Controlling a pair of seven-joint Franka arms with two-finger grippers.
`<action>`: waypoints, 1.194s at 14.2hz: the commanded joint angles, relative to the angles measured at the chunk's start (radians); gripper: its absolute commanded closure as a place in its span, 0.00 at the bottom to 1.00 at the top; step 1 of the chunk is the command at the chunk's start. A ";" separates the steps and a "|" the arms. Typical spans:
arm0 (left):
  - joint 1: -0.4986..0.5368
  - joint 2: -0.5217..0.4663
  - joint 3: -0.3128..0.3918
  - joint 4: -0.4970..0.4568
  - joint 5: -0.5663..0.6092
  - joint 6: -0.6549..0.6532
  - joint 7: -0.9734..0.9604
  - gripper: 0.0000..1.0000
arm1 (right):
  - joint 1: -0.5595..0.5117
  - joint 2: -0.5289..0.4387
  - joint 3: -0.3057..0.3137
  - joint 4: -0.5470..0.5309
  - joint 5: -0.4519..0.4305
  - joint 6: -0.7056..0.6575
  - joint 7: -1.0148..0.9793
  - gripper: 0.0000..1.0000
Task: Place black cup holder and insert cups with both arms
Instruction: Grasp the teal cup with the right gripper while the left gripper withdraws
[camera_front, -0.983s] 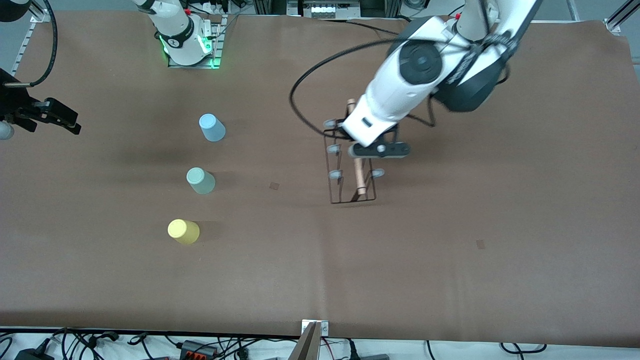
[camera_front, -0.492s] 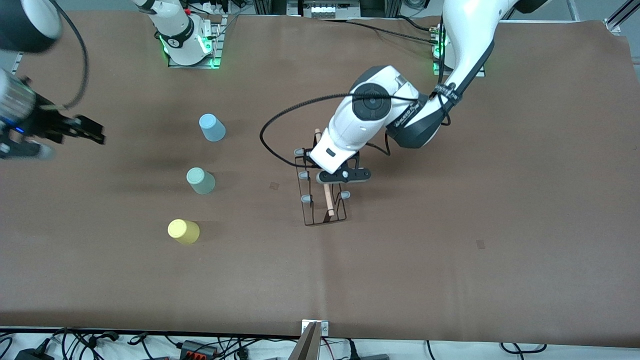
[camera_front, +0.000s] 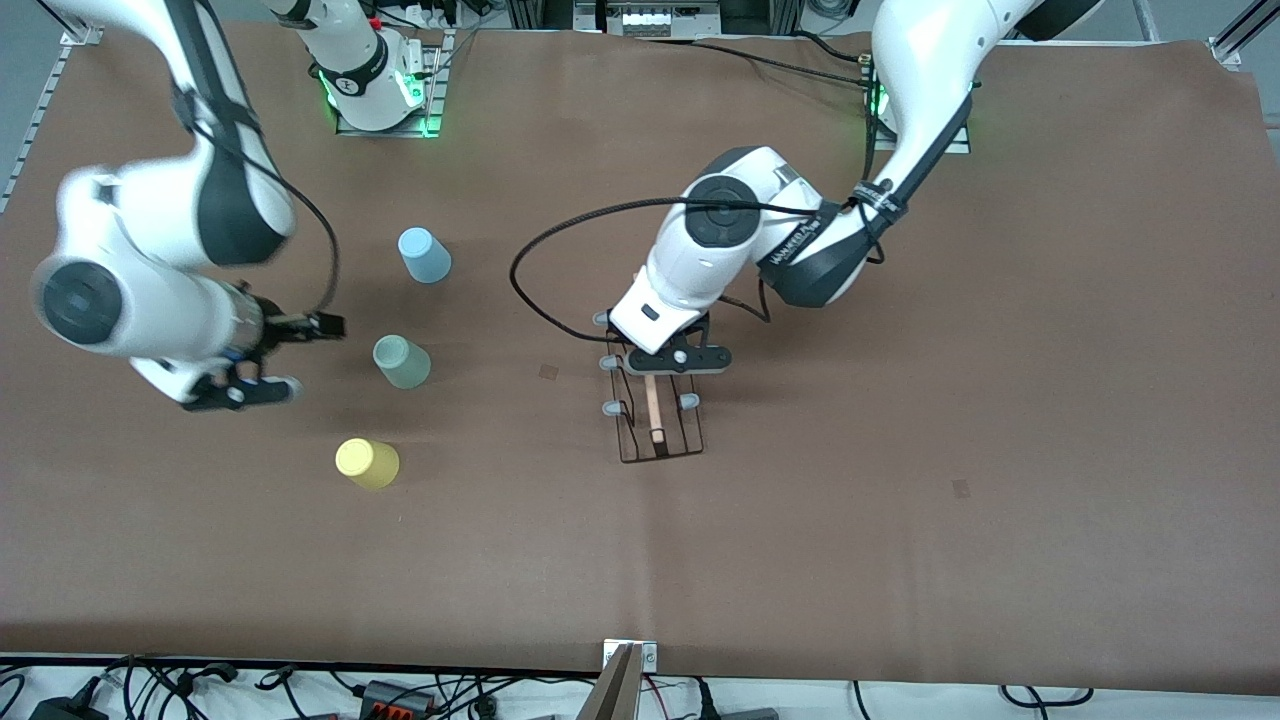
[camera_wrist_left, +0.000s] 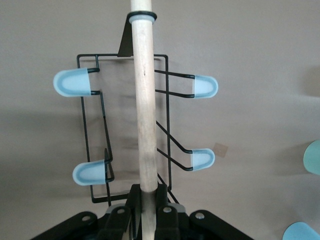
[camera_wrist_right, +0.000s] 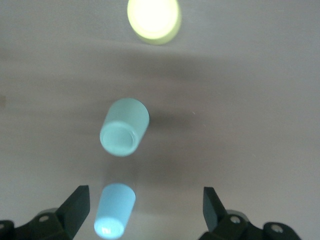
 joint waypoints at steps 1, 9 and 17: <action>-0.017 0.011 0.003 0.035 0.029 -0.003 -0.012 0.96 | 0.009 0.082 -0.004 0.015 0.020 0.064 0.028 0.00; 0.077 -0.080 -0.014 0.055 0.013 -0.142 0.006 0.51 | 0.050 0.102 -0.004 -0.103 0.085 0.159 0.090 0.00; 0.372 -0.141 -0.017 0.132 -0.051 -0.492 0.334 0.42 | 0.066 0.115 -0.004 -0.169 0.091 0.246 0.136 0.00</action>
